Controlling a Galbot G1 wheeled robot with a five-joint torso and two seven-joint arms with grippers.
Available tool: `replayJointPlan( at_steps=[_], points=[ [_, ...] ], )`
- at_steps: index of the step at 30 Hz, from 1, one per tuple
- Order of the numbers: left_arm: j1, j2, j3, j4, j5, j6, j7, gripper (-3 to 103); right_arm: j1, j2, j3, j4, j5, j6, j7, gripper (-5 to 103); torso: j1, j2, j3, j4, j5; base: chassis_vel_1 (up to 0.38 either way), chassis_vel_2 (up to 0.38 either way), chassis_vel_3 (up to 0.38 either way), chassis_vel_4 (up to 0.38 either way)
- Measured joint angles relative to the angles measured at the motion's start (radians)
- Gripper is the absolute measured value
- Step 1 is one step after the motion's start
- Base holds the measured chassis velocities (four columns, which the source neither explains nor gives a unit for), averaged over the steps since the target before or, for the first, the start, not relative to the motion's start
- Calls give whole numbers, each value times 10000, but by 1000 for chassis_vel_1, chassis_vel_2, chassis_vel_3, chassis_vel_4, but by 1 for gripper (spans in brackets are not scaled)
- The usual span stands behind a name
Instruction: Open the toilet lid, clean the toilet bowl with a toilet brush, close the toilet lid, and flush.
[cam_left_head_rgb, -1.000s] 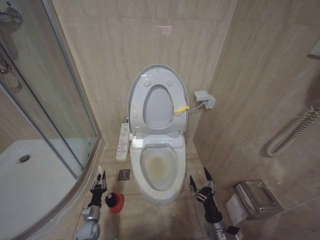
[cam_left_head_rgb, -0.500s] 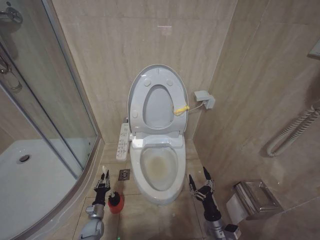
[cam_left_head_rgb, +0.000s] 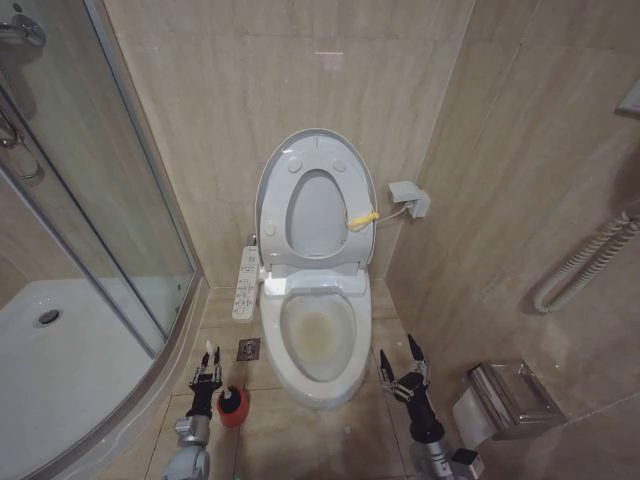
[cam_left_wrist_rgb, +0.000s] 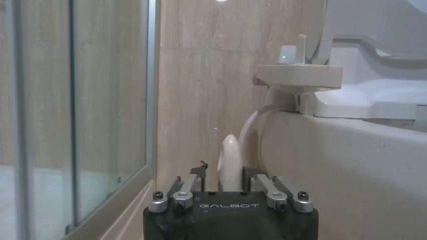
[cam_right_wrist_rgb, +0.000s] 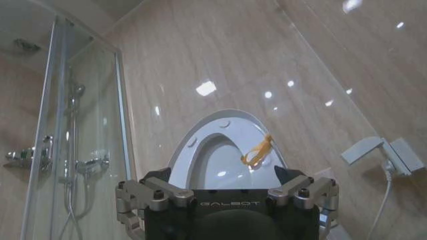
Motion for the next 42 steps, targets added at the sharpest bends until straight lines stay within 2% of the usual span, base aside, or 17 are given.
replayJointPlan(
  at_steps=[1, 6, 7, 12, 15, 16, 23, 24, 26, 27, 29, 30, 31, 34, 35, 38, 42],
  points=[
    [46, 24, -12, -22, 4, 2, -45, 38, -2, -4, -1, 3, 2, 0, -1, 100, 0, 0, 0, 0, 1, 0, 0, 0, 0],
    [316, 93, -8, -310, -24, 5, -87, 38, -7, 21, -55, 18, 3, 4, -10, 100, 0, 0, 0, -2, 0, 0, 0, 0, 0],
    [442, 128, 20, -476, -52, 5, -87, 65, -7, 25, -77, 27, 3, 7, -11, 100, 0, 0, 0, -1, 1, 0, 0, 0, 0],
    [1038, 321, 145, -1322, -217, 5, -121, 65, -4, 30, -144, 85, 3, 13, -4, 100, 0, 0, 0, -3, 0, 0, 0, 0, 0],
    [2292, 686, 227, -3025, -470, 26, -271, 65, 0, 15, -228, 181, -5, 31, 77, 100, 0, 0, 0, 2, -3, 0, 0, 0, 0],
    [2761, 817, 188, -3705, -514, 94, -337, 92, -8, 10, -285, 251, -22, 61, 171, 100, -1, 0, -1, 2, -1, 0, 0, 0, 0],
    [4402, 1172, -245, -6384, -519, 675, -853, 92, 12, 27, -536, 642, -391, 218, 1055, 100, -1, 1, -1, 1, 0, 0, 0, 0, 0],
    [4709, 1208, -354, -6951, -479, 850, -1004, 100, 40, 49, -614, 751, -650, 234, 1450, 100, -1, 1, -1, 0, 0, 0, 0, 0, 0],
    [5179, 1243, -541, -7802, -436, 1174, -1273, 100, 82, 100, -765, 953, -1087, 238, 2260, 100, -1, 1, -1, 0, 0, 0, 0, 0, 0],
    [5179, 1243, -541, -7802, -436, 1174, -1273, 100, 82, 100, -765, 953, -1087, 238, 2260, 100, -1, 1, -1, 0, 0, 0, 0, 0, 0],
    [5664, 1249, -739, -8916, -452, 1687, -1613, 100, 139, 152, -949, 1209, -1803, 240, 3261, 100, -1, 1, -1, -2, 0, 0, 0, 0, 0],
    [5664, 1249, -739, -8916, -452, 1687, -1613, 100, 139, 152, -949, 1209, -1803, 240, 3261, 100, -1, 1, -1, -2, 0, 0, 0, 0, 0],
    [5827, 1249, -835, -9351, -483, 1891, -1704, 100, 142, 151, -1031, 1344, -2216, 241, 3821, 100, -1, 1, 0, 1, 0, 0, 0, 0, 0],
    [6317, 1295, -1290, -10910, -601, 2524, -1961, 100, 102, 27, -1401, 2084, -4168, 149, 6705, 100, -1, 1, 0, -2, 0, 0, 0, 0, 0],
    [6317, 1295, -1290, -10910, -601, 2524, -1961, 100, 102, 27, -1401, 2084, -4168, 149, 6705, 100, -1, 1, 0, -2, 0, 0, 0, 0, 0],
    [6823, 1519, -1820, -12344, -920, 3336, -2446, 100, 196, -258, -1677, 2868, -5658, -552, 9336, 100, -1, 1, 0, -1, 1, 0, 0, 0, 0],
    [7226, 1820, -2370, -13458, -1235, 3944, -2872, 100, 447, -691, -1758, 3270, -6459, -1168, 10649, 100, -1, 1, 0, -1, 1, 0, 0, 0, 0]
  ],
)
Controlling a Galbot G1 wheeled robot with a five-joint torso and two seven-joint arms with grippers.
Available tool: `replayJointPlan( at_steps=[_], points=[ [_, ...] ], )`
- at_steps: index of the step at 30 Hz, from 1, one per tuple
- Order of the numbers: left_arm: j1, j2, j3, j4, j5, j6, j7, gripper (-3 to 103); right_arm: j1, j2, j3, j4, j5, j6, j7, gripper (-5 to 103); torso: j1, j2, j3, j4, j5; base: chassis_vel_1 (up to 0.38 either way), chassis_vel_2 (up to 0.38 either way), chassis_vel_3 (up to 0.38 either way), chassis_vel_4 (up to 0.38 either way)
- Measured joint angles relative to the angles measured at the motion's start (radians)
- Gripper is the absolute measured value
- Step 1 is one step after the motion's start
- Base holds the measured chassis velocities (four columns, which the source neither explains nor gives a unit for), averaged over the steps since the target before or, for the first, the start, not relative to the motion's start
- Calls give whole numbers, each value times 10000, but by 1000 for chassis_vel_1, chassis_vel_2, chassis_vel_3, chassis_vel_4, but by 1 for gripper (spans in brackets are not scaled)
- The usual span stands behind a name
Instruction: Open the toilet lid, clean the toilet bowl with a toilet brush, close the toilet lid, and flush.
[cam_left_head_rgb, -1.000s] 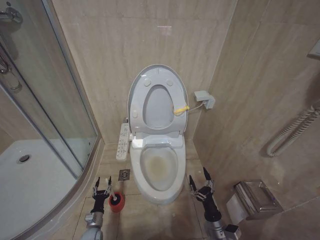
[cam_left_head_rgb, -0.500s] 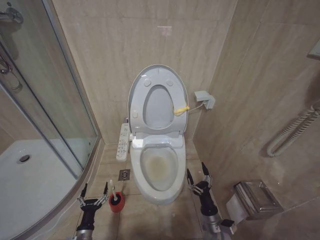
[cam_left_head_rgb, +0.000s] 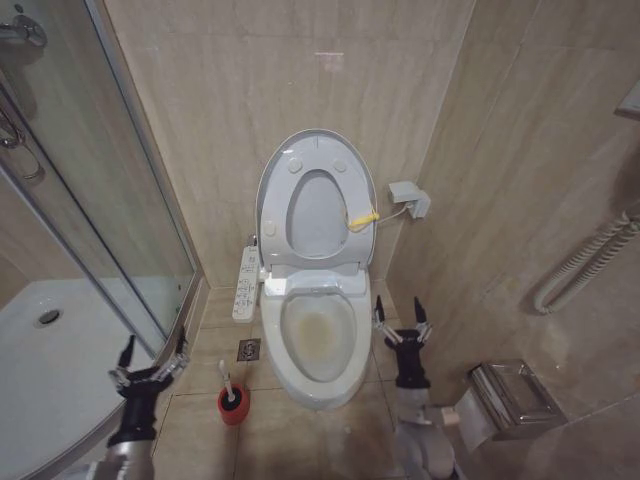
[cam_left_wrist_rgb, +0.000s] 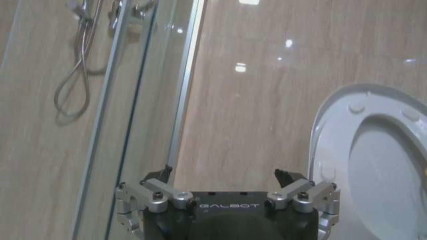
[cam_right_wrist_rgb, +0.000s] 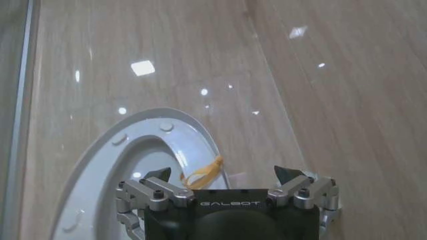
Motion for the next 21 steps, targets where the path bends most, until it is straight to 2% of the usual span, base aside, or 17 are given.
replayJointPlan(
  at_steps=[4, 6, 11, 13, 17, 21],
  points=[
    [151, 196, -385, -655, -133, 167, -29, 100, 280, -481, -49, 69, -241, -281, 472, 100, 0, 0, 0, 0, 1, 0, 0, 0, 0],
    [191, 323, -546, -1128, -265, 246, -14, 100, 568, -965, -51, 64, -284, -431, 742, 100, 0, 0, 0, 1, 2, 0, 0, 0, 0],
    [83, 486, -512, -1407, -308, 259, 31, 100, 990, -1456, 92, -60, -231, -682, 1150, 100, 0, 0, 1, 1, 2, 0, 0, 0, 0],
    [-176, 632, -293, -1740, -387, 294, 121, 100, 1406, -1775, 243, -320, 81, -865, 1490, 100, 1, -1, 1, -3, 0, 0, 0, 0, 0],
    [-180, 825, -230, -2190, -562, 513, 172, 100, 1910, -1974, 223, -519, 403, -1226, 1716, 100, 1, -1, 1, -5, 2, 0, 0, 0, 0],
    [-101, 1118, -540, -2337, -676, 554, 236, 100, 2816, -2185, -91, -1040, 659, -1640, 1754, 100, 2, -1, 1, 3, 2, 0, 0, 0, 0]
  ],
)
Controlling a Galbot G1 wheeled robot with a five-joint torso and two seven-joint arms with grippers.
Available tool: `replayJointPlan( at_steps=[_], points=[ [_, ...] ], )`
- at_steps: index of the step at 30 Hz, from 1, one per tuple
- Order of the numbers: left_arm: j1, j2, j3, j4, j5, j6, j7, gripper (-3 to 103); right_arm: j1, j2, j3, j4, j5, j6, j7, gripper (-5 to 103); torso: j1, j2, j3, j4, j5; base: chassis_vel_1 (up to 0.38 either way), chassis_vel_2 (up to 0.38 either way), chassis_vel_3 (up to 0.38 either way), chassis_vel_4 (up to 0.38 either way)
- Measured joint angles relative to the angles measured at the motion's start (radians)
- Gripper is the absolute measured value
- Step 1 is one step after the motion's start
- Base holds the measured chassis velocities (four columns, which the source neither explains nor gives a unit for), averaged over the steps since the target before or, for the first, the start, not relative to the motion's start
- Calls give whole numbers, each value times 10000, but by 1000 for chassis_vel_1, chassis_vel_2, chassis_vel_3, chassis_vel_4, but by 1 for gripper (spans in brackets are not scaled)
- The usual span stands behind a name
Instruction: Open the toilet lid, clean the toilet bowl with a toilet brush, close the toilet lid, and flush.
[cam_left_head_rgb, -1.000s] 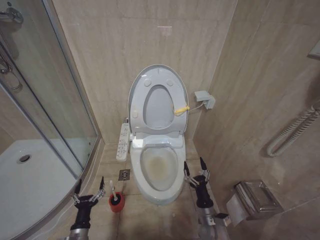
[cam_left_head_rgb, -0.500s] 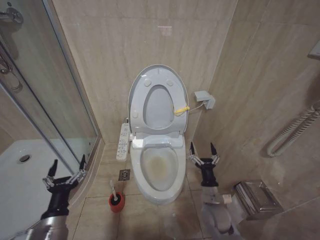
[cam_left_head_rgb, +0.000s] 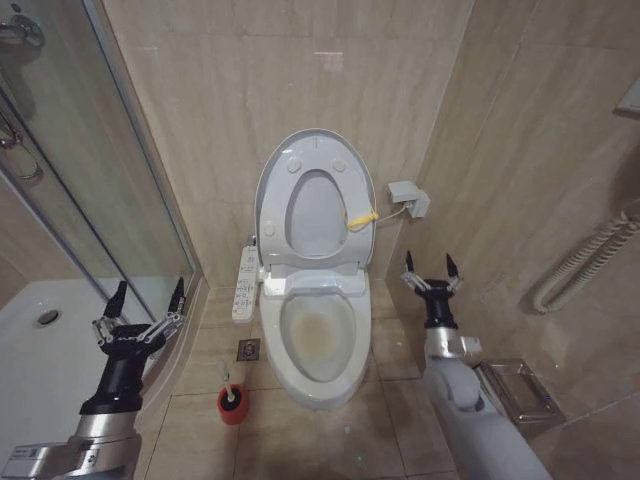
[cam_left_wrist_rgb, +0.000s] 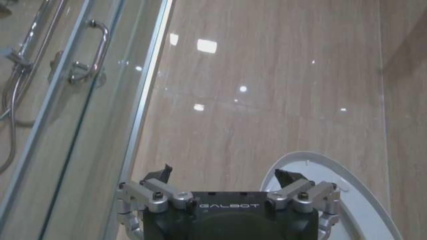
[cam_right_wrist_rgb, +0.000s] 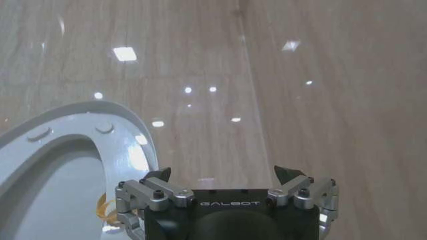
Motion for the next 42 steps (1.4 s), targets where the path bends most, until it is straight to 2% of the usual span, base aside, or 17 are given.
replayJointPlan(
  at_steps=[6, 9, 12, 17, 21, 25, 32, 40, 42],
  points=[
    [88, 87, -227, -24, -114, -24, 14, 100, 1539, -410, -708, -1395, 582, -132, -227, 100, 0, 0, 0, -3, 0, 0, 0, 0, 0],
    [86, 25, -228, -27, -115, -29, 22, 100, 2439, -488, -990, -2323, 795, 107, -444, 100, 0, -1, 1, -3, 0, 0, 0, 0, 0],
    [54, -138, -228, 22, -94, -29, 71, 100, 3979, -496, -1412, -3890, 951, 560, -733, 100, 1, -1, 1, 1, -4, 0, 0, 0, 0],
    [46, -394, -229, 66, -64, -44, 139, 100, 4906, -335, -1674, -5039, 966, 610, -1071, 100, 1, 0, 1, -4, -2, 0, 0, 0, 0],
    [92, -589, -229, 42, -36, -79, 178, 100, 5795, 8, -1691, -6157, 513, 634, -1126, 100, 0, -1, 1, -3, 0, 0, 0, 0, 0],
    [63, -703, -290, 27, -34, -90, 221, 100, 6766, 312, -1693, -7189, -164, 552, -676, 100, 1, 0, 0, -4, -3, 0, 0, 0, 0],
    [107, -783, -402, -17, -39, -92, 225, 100, 7521, 795, -1707, -8006, -502, 413, -807, 100, 0, -1, 0, -2, -3, 0, 0, 0, 0],
    [190, -819, -516, -81, -57, -191, 390, 100, 7635, 1086, -1868, -8145, -550, 441, -998, 100, -1, -1, -1, -3, -2, 0, 0, 0, 0],
    [174, -863, -507, -52, -56, -229, 483, 100, 7634, 1132, -1886, -8149, -637, 472, -1004, 100, 0, 0, -1, -11, -5, 0, 0, 0, 0]
  ],
)
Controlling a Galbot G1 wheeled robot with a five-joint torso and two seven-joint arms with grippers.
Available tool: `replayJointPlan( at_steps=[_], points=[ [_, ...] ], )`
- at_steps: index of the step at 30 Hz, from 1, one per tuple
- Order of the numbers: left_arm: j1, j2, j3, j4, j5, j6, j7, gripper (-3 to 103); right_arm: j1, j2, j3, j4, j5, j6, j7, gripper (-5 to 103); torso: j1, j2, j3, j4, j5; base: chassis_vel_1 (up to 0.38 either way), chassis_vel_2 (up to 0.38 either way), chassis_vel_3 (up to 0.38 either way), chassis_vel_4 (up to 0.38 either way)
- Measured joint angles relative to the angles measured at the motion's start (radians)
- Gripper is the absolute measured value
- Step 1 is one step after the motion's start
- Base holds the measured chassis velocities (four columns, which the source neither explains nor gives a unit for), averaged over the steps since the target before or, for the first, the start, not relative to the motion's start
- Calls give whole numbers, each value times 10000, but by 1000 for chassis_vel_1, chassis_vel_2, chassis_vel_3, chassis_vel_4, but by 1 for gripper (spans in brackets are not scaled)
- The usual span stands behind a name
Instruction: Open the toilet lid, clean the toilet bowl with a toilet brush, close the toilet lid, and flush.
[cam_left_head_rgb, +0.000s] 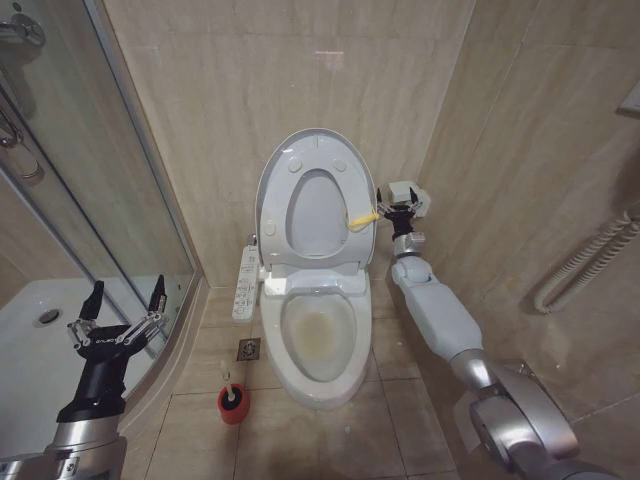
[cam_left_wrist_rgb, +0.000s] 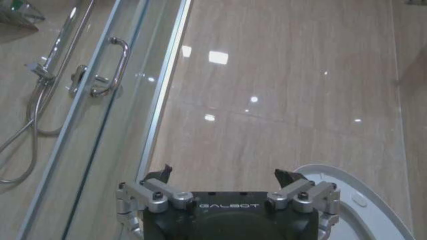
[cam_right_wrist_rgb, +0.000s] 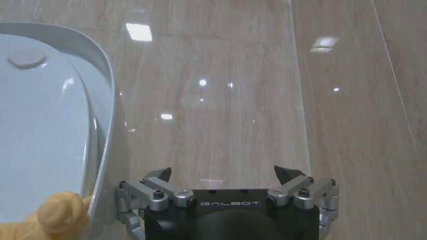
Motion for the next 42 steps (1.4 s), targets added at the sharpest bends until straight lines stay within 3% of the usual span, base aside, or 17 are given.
replayJointPlan(
  at_steps=[7, 17, 29, 32, 42],
  points=[
    [103, -75, 22, -71, 0, -24, 58, 100, -224, 64, -35, 252, -24, 58, -15, 100, 0, 1, 0, -1, 1, 0, 0, 0, 0],
    [-54, -327, 217, 173, 92, -2, 97, 100, -1611, -238, -413, 1911, 206, 384, -142, 100, -3, 4, -4, -8, 1, 0, 0, 0, 0],
    [-481, -458, 360, 1021, 215, -39, 87, 100, -3894, -1131, -514, 4775, 465, 482, -205, 100, 1, 0, 1, 3, 3, 0, 0, 0, 0],
    [-703, -604, 497, 1717, 414, -254, 88, 100, -4925, -1374, -224, 5680, 222, 684, -207, 100, 1, 0, 0, 15, 0, 0, 0, 0, 0],
    [-1265, -991, 1219, 2496, 714, -384, 98, 100, -6938, -1540, 344, 7427, 129, 1070, -391, 100, -5, 4, -3, 17, 4, 0, 0, 0, 0]
  ],
)
